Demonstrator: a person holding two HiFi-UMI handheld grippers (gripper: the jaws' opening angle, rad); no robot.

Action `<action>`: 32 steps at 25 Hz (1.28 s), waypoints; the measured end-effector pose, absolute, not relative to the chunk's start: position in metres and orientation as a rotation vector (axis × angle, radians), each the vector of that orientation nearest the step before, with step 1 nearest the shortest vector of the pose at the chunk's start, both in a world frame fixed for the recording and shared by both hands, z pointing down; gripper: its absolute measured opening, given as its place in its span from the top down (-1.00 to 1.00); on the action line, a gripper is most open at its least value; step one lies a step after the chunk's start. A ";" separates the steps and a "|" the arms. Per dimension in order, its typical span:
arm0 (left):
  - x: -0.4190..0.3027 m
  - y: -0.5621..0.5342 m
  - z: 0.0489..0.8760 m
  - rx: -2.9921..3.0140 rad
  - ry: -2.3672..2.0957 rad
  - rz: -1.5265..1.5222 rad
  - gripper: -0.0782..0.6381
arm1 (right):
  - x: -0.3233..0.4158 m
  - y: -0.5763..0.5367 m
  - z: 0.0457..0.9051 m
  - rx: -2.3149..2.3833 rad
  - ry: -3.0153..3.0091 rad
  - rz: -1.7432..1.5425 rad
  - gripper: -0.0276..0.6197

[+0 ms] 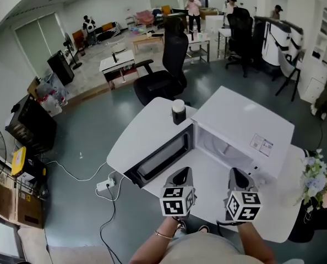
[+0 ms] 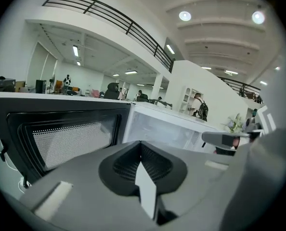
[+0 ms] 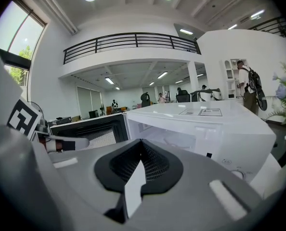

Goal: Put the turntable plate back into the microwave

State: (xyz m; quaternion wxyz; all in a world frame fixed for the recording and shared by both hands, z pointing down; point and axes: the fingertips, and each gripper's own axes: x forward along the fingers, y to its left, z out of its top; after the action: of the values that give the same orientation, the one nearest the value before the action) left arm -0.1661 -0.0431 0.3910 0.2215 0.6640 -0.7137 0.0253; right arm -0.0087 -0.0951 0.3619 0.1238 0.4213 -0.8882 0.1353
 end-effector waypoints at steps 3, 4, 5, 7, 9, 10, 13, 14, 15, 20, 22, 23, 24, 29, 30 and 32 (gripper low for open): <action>-0.169 -0.039 0.392 1.821 -1.974 0.082 0.79 | -0.005 -0.094 0.359 1.249 -2.586 0.396 0.88; -0.169 -0.038 0.391 1.822 -1.975 0.084 0.79 | -0.005 -0.093 0.358 1.254 -2.584 0.397 0.88; -0.169 -0.039 0.390 1.825 -1.975 0.085 0.79 | -0.004 -0.093 0.358 1.258 -2.583 0.396 0.88; -0.169 -0.040 0.388 1.832 -1.973 0.086 0.79 | -0.003 -0.093 0.357 1.268 -2.580 0.394 0.89; -0.168 -0.042 0.387 1.841 -1.968 0.089 0.79 | -0.001 -0.093 0.356 1.282 -2.578 0.411 0.89; -0.167 -0.043 0.386 1.845 -1.965 0.091 0.79 | 0.000 -0.093 0.356 1.288 -2.575 0.426 0.89; -0.165 -0.046 0.383 1.854 -1.954 0.078 0.79 | 0.002 -0.093 0.355 1.302 -2.571 0.436 0.89; -0.164 -0.047 0.382 1.855 -1.950 0.074 0.79 | 0.003 -0.094 0.355 1.307 -2.570 0.433 0.89; -0.163 -0.048 0.382 1.856 -1.947 0.072 0.79 | 0.004 -0.094 0.355 1.311 -2.568 0.432 0.89; -0.161 -0.052 0.384 1.857 -1.937 0.074 0.79 | 0.008 -0.097 0.356 1.331 -2.561 0.440 0.89; -0.161 -0.052 0.385 1.851 -1.937 0.072 0.79 | 0.009 -0.098 0.355 1.338 -2.559 0.445 0.89; -0.162 -0.053 0.385 1.846 -1.937 0.070 0.79 | 0.009 -0.099 0.355 1.340 -2.559 0.451 0.89; -0.162 -0.053 0.385 1.842 -1.937 0.067 0.79 | 0.009 -0.100 0.355 1.342 -2.559 0.456 0.89; -0.165 -0.055 0.386 1.828 -1.942 0.059 0.79 | 0.009 -0.103 0.354 1.345 -2.564 0.448 0.89; -0.165 -0.056 0.386 1.827 -1.943 0.059 0.79 | 0.008 -0.104 0.354 1.346 -2.564 0.444 0.89; -0.167 -0.057 0.386 1.824 -1.948 0.060 0.79 | 0.007 -0.106 0.353 1.346 -2.565 0.439 0.89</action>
State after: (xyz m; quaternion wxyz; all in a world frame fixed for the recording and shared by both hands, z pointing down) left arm -0.1672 -0.0569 0.3857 0.2342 0.6643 -0.7095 0.0220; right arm 0.0074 -0.1055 0.3525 0.1057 0.4568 -0.8706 0.1491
